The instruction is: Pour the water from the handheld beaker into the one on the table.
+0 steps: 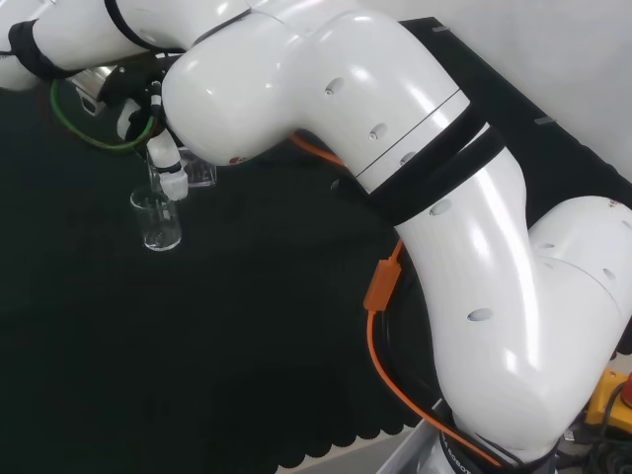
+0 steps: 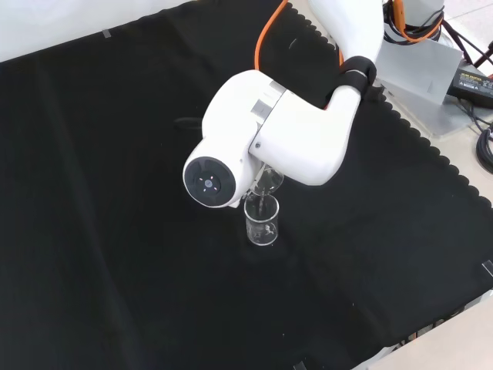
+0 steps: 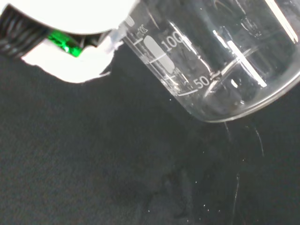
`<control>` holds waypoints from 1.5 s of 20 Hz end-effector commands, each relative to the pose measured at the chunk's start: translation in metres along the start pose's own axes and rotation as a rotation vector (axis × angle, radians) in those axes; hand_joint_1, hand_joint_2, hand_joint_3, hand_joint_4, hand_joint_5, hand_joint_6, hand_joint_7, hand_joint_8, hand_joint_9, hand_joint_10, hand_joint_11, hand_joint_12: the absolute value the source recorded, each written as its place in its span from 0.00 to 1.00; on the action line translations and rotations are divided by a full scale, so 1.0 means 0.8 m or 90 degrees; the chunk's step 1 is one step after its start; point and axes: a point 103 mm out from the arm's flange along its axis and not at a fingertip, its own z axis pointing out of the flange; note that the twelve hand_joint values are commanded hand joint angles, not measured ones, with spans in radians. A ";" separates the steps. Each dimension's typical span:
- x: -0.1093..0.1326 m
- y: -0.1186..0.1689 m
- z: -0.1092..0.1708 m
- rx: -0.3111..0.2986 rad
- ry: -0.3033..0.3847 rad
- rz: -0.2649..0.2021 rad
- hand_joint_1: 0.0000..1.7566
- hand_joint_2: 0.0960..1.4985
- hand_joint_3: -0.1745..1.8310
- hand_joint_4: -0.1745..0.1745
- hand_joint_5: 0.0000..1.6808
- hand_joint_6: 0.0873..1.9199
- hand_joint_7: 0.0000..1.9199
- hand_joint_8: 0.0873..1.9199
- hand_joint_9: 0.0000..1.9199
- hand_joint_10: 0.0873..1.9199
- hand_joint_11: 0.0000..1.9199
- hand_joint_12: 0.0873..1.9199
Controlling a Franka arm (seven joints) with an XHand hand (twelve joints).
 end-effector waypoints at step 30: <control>0.005 -0.003 -0.006 0.020 -0.011 0.001 0.74 0.33 0.56 0.00 0.68 0.51 0.62 0.50 0.72 0.43 0.62 0.42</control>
